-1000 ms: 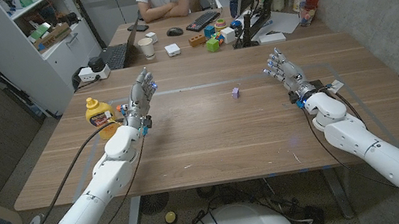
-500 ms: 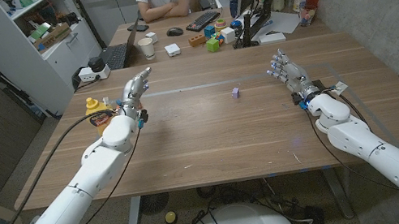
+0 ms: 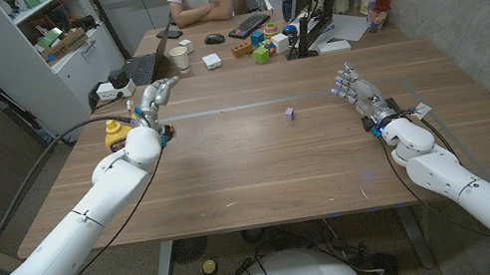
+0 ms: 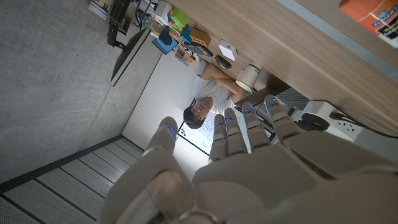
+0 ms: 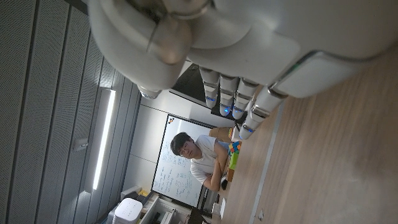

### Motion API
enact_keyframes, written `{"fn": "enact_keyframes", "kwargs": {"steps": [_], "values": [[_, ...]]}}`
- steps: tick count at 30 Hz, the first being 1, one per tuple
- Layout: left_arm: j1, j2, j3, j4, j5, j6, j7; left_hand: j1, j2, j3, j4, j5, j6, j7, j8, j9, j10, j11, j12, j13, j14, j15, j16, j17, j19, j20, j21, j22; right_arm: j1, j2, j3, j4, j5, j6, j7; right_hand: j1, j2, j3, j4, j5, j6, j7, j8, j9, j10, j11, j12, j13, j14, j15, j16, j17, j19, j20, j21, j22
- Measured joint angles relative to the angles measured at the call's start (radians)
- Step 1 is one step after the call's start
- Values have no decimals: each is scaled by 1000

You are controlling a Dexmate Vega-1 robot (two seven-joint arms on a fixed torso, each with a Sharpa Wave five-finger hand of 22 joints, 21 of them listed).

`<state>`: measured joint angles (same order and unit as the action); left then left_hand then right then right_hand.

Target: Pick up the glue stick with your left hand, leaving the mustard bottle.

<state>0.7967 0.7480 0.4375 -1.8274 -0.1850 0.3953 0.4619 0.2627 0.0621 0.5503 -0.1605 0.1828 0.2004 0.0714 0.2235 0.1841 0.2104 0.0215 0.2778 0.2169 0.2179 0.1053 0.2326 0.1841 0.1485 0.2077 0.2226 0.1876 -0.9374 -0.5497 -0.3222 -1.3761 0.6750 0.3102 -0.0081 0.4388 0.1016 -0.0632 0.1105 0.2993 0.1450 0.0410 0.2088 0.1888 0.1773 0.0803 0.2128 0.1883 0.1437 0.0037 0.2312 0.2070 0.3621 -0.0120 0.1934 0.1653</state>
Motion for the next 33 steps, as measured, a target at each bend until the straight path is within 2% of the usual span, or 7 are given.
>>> {"fn": "enact_keyframes", "kwargs": {"steps": [10,14,16,23,27,28,33], "values": [[-126,80,90,-82,120,251,-88,29,-13,1,-7,0,16,5,0,0,30,30,11,9,49,17,9,5,25,2,8,1,-17,-6,14,-10,1,8,-17,0,0,0,0,-4,7,-7,0,0,3,-3,0,0,4,-1,0,5,5,5,0,0],[-183,119,128,-105,153,327,-170,60,-25,8,-14,0,5,16,-8,0,28,32,11,16,55,23,9,5,33,5,8,1,-18,-6,17,-10,2,9,-19,0,0,0,0,-4,16,-5,0,0,9,2,0,0,12,2,0,5,5,5,0,0],[-226,149,155,-118,176,377,-270,83,-27,11,-17,0,-8,21,-12,0,19,42,11,18,55,23,9,5,42,6,8,1,-18,-4,18,-10,4,9,-21,0,0,0,0,-4,18,-7,0,0,9,2,0,0,12,2,0,5,5,5,0,0],[-327,219,222,-132,212,411,-474,173,-29,26,-31,6,-33,0,-15,0,-1,29,5,31,46,18,-3,9,42,7,8,1,-12,-1,20,-8,7,7,-27,0,0,0,0,-7,23,-12,0,0,9,2,0,0,12,1,0,5,5,5,0,0],[-392,256,266,-129,237,409,-611,245,-34,40,-31,6,-49,2,-15,4,-36,44,-7,41,12,29,-18,10,12,7,-5,1,-7,-1,20,-10,7,-3,-34,0,0,0,0,-7,23,-12,0,0,9,2,0,0,12,1,0,5,5,5,0,0],[-422,269,287,-122,254,399,-689,260,-35,42,-29,6,-51,3,-15,5,-47,45,-11,43,3,30,-22,13,5,7,-8,1,-6,-1,20,-11,7,-6,-37,0,0,0,0,-7,23,-12,0,0,9,2,0,0,12,2,0,5,5,5,0,0],[-506,300,348,-97,325,356,-884,331,-48,53,-27,6,-71,-9,-15,5,-85,44,-16,54,-32,33,-30,14,-34,7,-20,1,-2,-3,20,-20,0,-15,-47,0,0,0,0,-7,23,-12,0,0,11,4,0,0,16,5,0,5,5,5,0,0]]}}
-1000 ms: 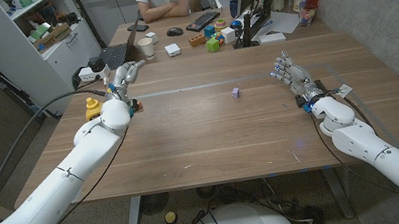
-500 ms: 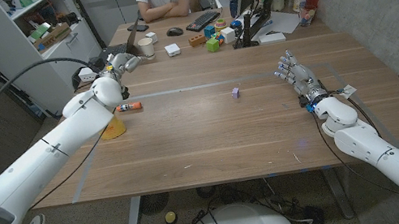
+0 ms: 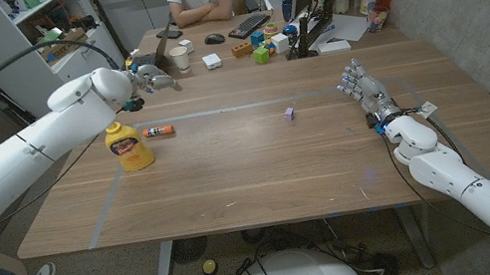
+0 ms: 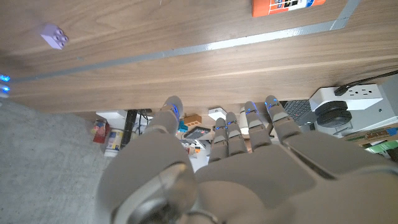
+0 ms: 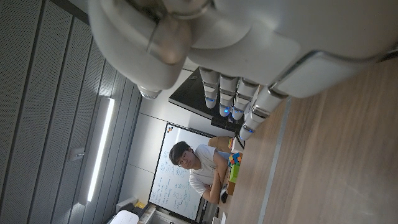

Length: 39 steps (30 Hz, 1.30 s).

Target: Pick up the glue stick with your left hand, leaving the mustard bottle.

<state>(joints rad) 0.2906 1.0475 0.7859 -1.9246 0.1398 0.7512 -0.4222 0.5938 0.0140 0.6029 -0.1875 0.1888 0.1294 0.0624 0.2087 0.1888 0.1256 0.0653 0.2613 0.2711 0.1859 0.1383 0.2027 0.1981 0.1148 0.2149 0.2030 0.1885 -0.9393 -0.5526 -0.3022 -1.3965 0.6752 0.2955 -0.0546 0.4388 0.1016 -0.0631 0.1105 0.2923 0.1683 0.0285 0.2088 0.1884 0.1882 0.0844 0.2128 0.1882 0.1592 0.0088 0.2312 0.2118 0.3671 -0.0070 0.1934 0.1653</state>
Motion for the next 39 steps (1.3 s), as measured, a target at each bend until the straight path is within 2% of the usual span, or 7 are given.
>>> {"fn": "enact_keyframes", "kwargs": {"steps": [5,9,14,17,18,28,39], "values": [[-66,16,46,29,89,-66,-175,66,-8,8,0,0,-36,-10,-6,5,-42,2,-13,10,-41,2,-8,0,-34,-2,-8,-3,1,-3,0,-15,-7,-12,-15,-7,7,0,0,-4,5,-5,0,0,2,2,0,0,0,0,0,0,-4,4,0,0],[-91,18,60,47,123,-99,-244,103,-5,16,0,3,-49,-6,-6,5,-56,6,-15,17,-57,8,-8,0,-44,-6,-8,-3,1,-4,0,-21,-10,-19,-23,-7,7,0,0,-4,5,-5,0,0,2,2,0,0,0,0,0,0,2,9,0,0],[-117,17,65,82,199,-183,-377,175,27,44,-1,11,-58,-9,-6,9,-68,8,-15,27,-57,8,-8,5,-50,-1,-8,0,-2,-7,-2,-40,-17,-34,-43,-7,7,-3,-3,-4,5,-5,0,0,2,2,0,0,0,0,0,2,2,9,0,0],[-119,15,62,95,199,-183,-377,212,48,55,0,11,-62,-13,-4,9,-70,6,-15,33,-57,8,-2,4,-50,-1,-8,0,-2,-7,-2,-40,-22,-41,-53,-7,7,-4,-4,-4,5,-5,0,0,2,2,0,0,0,0,0,5,2,9,0,0],[-119,14,60,98,258,-245,-435,224,48,58,-3,11,-67,-18,-4,9,-72,4,-15,36,-58,6,-2,4,-50,-1,-8,0,-8,-8,-3,-56,-23,-44,-59,-7,7,-4,-4,-4,5,-5,0,0,2,2,0,0,0,0,0,5,2,9,0,0],[-90,15,31,119,384,-367,-478,269,32,59,-4,11,-103,-39,-4,14,-82,-14,-8,47,-47,-11,5,4,-46,-4,-3,0,-23,-9,-4,-84,-33,-62,-95,-7,7,-4,-4,-8,5,-5,0,0,1,1,0,5,4,4,0,5,-5,16,0,0],[-5,31,-37,123,499,-464,-456,287,14,48,-2,10,-108,-45,-4,14,-87,-23,-8,52,-53,-17,5,4,-31,0,5,0,-26,-6,-9,-99,-48,-74,-123,-7,7,-4,-4,-8,9,-9,0,0,1,1,0,5,11,-4,0,5,-5,16,0,0]]}}
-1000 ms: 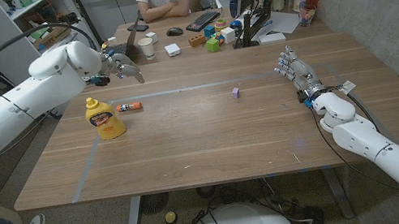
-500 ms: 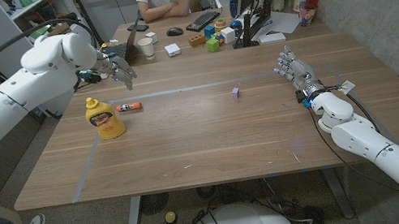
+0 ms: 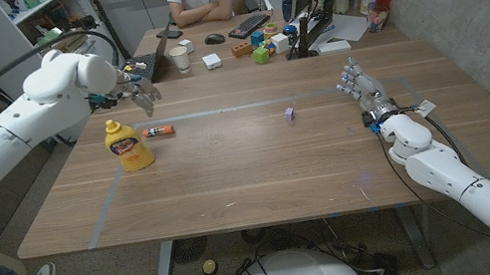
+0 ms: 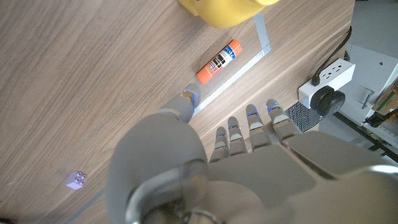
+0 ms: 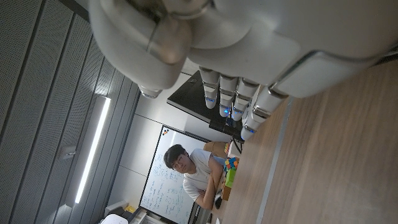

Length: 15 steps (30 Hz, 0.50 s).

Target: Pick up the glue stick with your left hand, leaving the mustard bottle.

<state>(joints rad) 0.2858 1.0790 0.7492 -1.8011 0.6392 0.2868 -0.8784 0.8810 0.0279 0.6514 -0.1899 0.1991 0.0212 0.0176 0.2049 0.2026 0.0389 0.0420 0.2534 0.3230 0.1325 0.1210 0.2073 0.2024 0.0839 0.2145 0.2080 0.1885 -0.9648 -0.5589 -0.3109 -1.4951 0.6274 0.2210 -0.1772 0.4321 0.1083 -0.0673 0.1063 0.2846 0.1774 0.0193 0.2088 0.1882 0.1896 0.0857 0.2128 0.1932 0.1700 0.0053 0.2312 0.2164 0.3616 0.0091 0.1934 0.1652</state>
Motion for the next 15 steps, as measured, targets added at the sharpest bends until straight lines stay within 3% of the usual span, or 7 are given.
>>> {"fn": "enact_keyframes", "kwargs": {"steps": [15], "values": [[53,-17,-60,74,58,-50,52,13,-13,-20,12,-12,26,-7,22,0,12,-12,16,10,15,-15,4,0,18,0,11,0,12,6,-6,-2,-8,-22,-17,-4,4,0,0,-4,5,2,0,0,5,-5,0,0,0,0,0,0,0,0,0,0]]}}
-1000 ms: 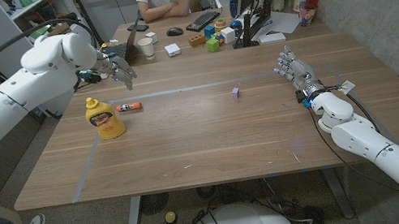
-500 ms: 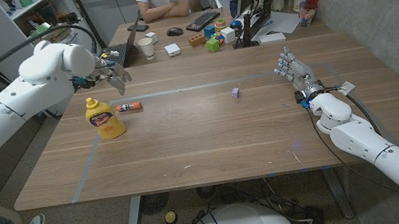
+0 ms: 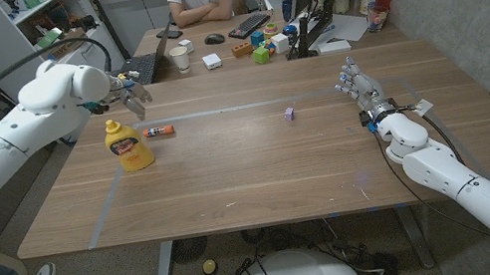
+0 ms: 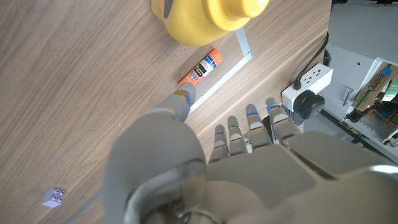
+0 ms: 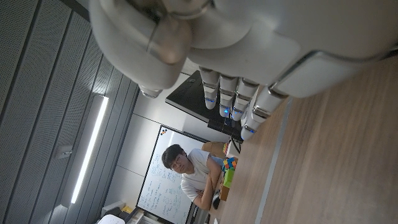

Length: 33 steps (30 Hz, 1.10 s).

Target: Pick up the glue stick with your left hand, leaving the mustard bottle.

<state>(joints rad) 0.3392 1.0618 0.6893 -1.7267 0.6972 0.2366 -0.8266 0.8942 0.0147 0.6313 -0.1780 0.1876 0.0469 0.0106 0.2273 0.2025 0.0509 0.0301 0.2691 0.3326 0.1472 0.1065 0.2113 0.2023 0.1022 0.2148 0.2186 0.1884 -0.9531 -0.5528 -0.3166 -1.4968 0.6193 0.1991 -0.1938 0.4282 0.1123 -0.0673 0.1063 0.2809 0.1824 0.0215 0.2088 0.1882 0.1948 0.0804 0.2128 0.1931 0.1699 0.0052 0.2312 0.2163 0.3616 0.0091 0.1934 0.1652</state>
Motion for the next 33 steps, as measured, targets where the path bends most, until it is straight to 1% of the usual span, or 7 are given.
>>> {"fn": "enact_keyframes", "kwargs": {"steps": [8,12,16,19,24,29,33], "values": [[-3,-33,-1,65,18,-24,27,5,-5,-8,0,0,16,-5,5,0,15,-7,5,4,3,-3,7,5,7,0,0,5,6,-6,0,-1,0,-11,-2,0,0,0,0,0,0,0,0,0,0,0,0,0,0,0,0,0,0,0,0,0],[-21,-59,11,106,24,-31,33,9,-1,-12,4,0,21,-10,6,0,15,-7,5,4,3,-3,7,5,9,-2,0,5,13,-7,2,10,0,-12,1,0,0,0,0,0,0,0,0,0,0,0,0,0,6,-6,0,0,0,0,0,0],[-56,-98,39,165,33,-48,32,9,-1,-15,7,0,25,-7,6,0,22,-14,9,5,3,-3,7,5,12,2,0,5,18,-7,4,24,2,-12,9,0,0,0,0,0,4,-4,0,0,0,0,0,0,5,-6,0,0,0,0,0,0],[-74,-118,54,193,38,-56,30,9,-1,-18,4,0,29,-11,10,0,22,-14,12,9,8,-8,7,5,14,3,4,5,18,-7,4,24,5,-9,12,0,0,0,0,0,4,-4,0,0,0,0,0,0,5,-6,0,0,0,0,0,0],[-118,-169,92,257,44,-71,25,10,0,-22,8,0,30,-12,10,0,22,-14,13,9,9,-9,7,5,14,3,4,5,25,-2,13,55,15,4,21,0,0,0,0,0,4,-4,0,0,0,0,0,0,5,-5,0,4,0,0,0,0],[-144,-201,120,294,44,-75,18,13,3,-22,8,0,30,-12,10,0,22,-14,13,9,9,-9,7,5,14,3,4,5,35,2,18,81,22,15,32,0,0,0,0,0,7,-7,0,0,0,0,0,0,5,-5,0,5,0,0,0,0],[-155,-215,136,307,44,-74,9,13,3,-30,8,0,30,-12,10,0,22,-14,13,12,9,-9,7,5,14,3,4,5,43,5,20,98,26,21,39,0,0,0,0,0,7,-7,0,0,0,0,0,0,5,-5,0,5,0,0,0,3]]}}
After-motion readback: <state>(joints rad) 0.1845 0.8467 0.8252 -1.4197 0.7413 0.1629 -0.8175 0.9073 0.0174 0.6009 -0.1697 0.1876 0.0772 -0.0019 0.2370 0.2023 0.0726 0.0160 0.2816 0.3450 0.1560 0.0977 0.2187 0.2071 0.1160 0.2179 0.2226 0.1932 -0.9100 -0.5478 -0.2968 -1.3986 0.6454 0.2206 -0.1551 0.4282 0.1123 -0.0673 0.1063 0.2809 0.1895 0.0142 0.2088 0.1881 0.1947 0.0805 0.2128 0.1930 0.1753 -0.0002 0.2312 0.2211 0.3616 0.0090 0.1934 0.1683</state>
